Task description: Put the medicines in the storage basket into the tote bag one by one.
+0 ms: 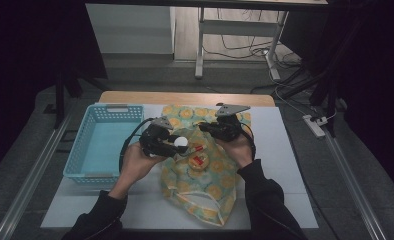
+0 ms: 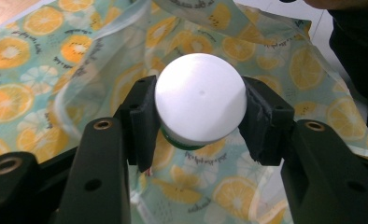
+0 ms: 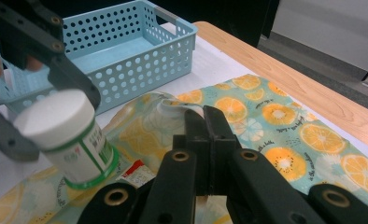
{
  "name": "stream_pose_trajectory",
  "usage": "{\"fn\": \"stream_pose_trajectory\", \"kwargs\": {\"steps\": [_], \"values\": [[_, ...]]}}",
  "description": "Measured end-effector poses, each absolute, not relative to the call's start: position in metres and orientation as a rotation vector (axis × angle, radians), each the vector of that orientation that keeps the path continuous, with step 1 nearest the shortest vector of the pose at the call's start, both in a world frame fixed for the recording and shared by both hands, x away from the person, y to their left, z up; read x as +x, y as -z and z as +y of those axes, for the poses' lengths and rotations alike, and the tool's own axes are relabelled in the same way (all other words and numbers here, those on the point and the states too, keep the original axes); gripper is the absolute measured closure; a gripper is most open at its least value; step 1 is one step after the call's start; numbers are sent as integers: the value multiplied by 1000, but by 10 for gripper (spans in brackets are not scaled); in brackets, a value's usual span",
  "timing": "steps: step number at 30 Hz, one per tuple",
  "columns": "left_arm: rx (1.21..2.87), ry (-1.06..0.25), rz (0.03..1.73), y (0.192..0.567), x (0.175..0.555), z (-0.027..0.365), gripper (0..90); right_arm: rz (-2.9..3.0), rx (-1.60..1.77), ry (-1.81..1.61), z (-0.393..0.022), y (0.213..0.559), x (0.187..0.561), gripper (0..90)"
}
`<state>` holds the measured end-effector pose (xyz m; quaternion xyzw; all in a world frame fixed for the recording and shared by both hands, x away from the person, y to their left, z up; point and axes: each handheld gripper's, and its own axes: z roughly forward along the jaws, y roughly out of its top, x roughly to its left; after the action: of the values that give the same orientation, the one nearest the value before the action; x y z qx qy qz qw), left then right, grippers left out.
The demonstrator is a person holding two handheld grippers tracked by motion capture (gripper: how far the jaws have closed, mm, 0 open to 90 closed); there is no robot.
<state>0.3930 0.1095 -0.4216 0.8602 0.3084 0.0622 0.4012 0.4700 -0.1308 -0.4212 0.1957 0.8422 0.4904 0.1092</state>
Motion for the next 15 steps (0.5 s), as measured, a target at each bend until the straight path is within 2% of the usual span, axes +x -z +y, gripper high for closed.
{"fn": "stream_pose_trajectory", "kwargs": {"steps": [15], "values": [[2217, -143, 741, 437, 406, 74, 507, 2471, 572, -1440, -131, 422, 470, 900]]}}
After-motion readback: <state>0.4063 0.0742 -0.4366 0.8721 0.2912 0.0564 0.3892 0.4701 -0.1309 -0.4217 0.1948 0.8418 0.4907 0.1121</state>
